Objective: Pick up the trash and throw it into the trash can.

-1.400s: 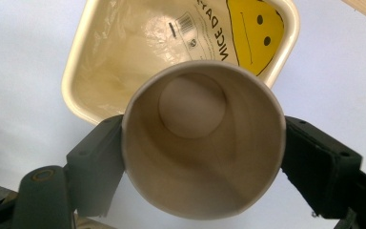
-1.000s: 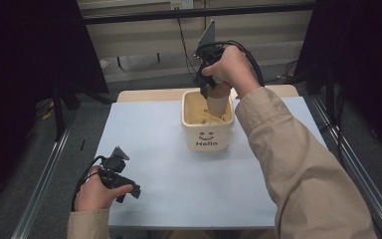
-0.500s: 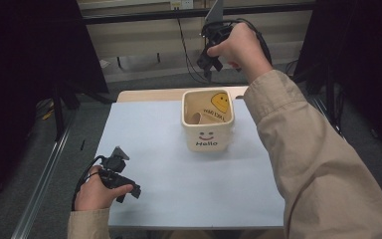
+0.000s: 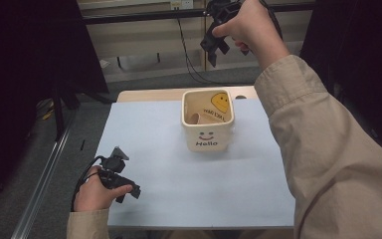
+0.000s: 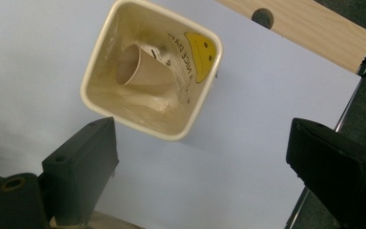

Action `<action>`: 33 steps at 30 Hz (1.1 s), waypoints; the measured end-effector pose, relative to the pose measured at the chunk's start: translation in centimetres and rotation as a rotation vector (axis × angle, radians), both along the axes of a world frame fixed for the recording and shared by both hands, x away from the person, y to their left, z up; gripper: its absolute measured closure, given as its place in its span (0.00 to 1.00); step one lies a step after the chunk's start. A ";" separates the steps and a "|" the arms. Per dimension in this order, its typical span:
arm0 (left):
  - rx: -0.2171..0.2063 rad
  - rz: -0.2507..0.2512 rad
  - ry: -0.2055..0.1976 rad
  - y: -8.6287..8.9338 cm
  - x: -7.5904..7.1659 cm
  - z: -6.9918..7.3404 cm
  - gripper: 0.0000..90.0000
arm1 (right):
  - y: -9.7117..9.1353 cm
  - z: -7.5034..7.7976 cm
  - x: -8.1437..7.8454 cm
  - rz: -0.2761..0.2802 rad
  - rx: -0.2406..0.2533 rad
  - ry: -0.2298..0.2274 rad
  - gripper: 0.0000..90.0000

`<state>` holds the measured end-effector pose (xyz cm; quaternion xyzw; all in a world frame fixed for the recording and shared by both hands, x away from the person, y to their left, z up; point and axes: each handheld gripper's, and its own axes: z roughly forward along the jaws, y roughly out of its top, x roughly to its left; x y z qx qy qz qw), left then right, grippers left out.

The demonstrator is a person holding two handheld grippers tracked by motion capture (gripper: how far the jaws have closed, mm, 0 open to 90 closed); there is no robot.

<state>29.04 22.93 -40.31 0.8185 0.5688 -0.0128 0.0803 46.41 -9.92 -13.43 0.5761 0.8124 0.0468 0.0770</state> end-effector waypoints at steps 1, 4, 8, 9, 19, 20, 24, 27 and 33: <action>-0.004 0.006 0.004 -0.1 0.0 0.0 0.08 | 0.0 0.0 -0.1 0.000 -0.002 0.005 0.12; 0.002 0.001 0.005 0.0 -0.1 0.1 0.08 | -0.2 0.1 -0.4 0.006 -0.003 -0.002 0.12; 0.005 -0.001 0.004 0.1 -0.1 0.1 0.08 | -0.9 0.4 -1.1 0.010 0.003 -0.012 0.11; 0.005 0.004 0.002 0.1 -0.1 0.2 0.08 | -1.2 0.4 -1.2 0.009 0.006 -0.015 0.11; -0.002 0.002 -0.005 -0.2 0.1 0.2 0.08 | -5.3 -0.2 -3.3 -0.019 0.007 -0.017 0.11; 0.004 -0.001 -0.010 -0.2 0.2 0.2 0.08 | -5.8 -0.3 -3.6 -0.019 0.009 -0.021 0.11; -0.006 0.007 0.000 -0.6 0.1 0.2 0.08 | -7.4 -0.6 -4.5 -0.039 0.001 -0.020 0.11; 0.003 0.001 -0.006 -0.7 0.0 0.2 0.08 | -8.5 -0.9 -5.1 -0.050 -0.004 -0.017 0.11; 0.014 -0.007 -0.015 -0.7 0.0 0.3 0.08 | -10.4 -1.4 -6.6 -0.058 -0.023 -0.025 0.11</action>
